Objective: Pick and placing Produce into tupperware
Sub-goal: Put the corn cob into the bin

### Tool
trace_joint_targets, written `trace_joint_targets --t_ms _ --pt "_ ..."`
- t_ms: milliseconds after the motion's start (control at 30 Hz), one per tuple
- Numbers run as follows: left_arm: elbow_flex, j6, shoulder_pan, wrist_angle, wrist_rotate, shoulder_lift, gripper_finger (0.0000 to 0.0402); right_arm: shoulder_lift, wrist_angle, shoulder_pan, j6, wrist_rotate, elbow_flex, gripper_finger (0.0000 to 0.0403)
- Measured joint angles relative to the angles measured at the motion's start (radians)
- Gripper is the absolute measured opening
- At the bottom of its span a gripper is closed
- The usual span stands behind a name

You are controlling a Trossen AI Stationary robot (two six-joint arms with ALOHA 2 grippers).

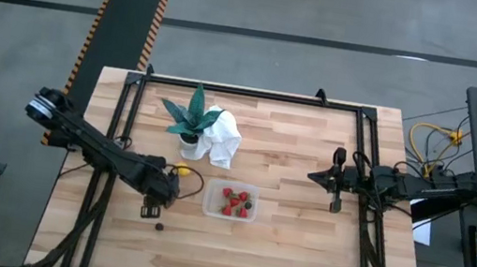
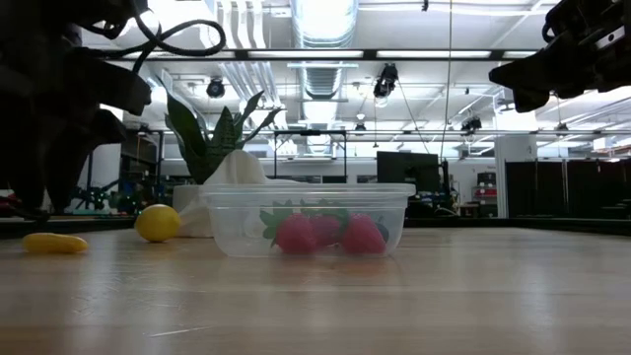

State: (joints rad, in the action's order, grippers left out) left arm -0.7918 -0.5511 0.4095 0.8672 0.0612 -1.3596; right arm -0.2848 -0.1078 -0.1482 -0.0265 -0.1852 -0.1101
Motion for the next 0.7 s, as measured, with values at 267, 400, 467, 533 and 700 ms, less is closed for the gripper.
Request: trace_joint_targets --t_ms 267,400,467,533,700 --pt "0.000 0.008 0.000 -0.006 0.000 -0.032 0.0147 0.000 0.002 0.000 0.000 0.000 0.000 0.0009" --pt "0.000 0.019 0.000 -0.037 0.000 -0.053 0.0147 0.000 0.003 0.000 0.000 0.000 0.000 0.0009" --pt "0.000 0.041 0.000 -0.045 0.000 -0.063 0.0147 0.000 0.003 0.000 0.000 0.000 0.000 0.0009" --pt "0.000 0.058 0.000 -0.052 0.002 -0.077 0.0147 0.000 0.003 0.000 0.000 0.000 0.000 0.0009" --pt "0.000 0.061 0.000 -0.050 0.004 -0.115 0.0147 0.000 0.004 0.000 0.000 0.000 0.000 0.0009"
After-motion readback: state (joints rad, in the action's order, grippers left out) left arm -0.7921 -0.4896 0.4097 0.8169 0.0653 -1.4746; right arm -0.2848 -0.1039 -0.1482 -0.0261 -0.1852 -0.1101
